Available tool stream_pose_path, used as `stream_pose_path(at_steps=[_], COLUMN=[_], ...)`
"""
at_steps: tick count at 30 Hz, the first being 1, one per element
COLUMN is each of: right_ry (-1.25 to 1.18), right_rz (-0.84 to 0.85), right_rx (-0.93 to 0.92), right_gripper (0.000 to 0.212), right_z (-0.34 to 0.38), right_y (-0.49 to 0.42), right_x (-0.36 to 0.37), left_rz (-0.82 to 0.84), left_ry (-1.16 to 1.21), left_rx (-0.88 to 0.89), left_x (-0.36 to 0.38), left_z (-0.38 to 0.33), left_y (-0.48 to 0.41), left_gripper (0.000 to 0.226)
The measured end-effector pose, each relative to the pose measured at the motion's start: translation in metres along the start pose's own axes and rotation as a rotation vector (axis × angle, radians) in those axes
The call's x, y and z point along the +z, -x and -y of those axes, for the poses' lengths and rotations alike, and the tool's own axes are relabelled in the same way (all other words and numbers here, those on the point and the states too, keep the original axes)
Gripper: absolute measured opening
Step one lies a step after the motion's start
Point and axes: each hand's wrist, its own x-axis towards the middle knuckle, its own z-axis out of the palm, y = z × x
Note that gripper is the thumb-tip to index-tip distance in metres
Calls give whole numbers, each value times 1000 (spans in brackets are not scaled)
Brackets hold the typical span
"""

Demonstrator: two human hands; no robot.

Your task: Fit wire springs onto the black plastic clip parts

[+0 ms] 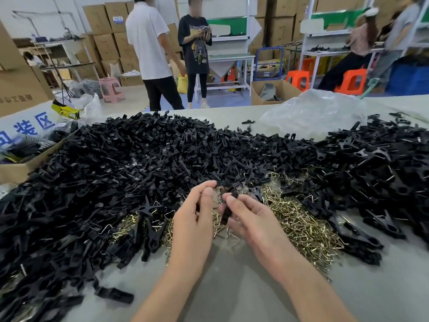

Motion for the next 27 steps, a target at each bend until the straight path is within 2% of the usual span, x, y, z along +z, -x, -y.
stream_pose_path(at_steps=[3,8,11,14,17,20,23,27], right_ry=[79,62,-44,-117,-215,-336,-351,-331], right_rz=[19,13,-24,-89,-83,-42,-55,-80], right_rx=[-52,-117,-106,-45,67,117,105,82], right_gripper=[24,26,25,34,46,37,30,26], right_z=[-1,-1,0,1,0,1,1,1], right_y=[1,-2,-3,-5,-7,-8,-11,-11], right_x=[1,-1,-3,-6,-7,-6,-8,-14], left_rz=[40,75,23,25,59,81,105,141], left_ry=[281,482,427,374,344,384,409,287], left_rx=[-225,-272,-250,-249,-257,-299,-333,-227], left_x=[-3,-6,-7,-7,-7,-6,-7,-7], left_z=[0,-6,-8,-10,-11,-13,-14,-14], left_y=[-3,-5,-6,-6,-4,-3,-3,-1], left_gripper=[35,41,24,14,20,27,35,41])
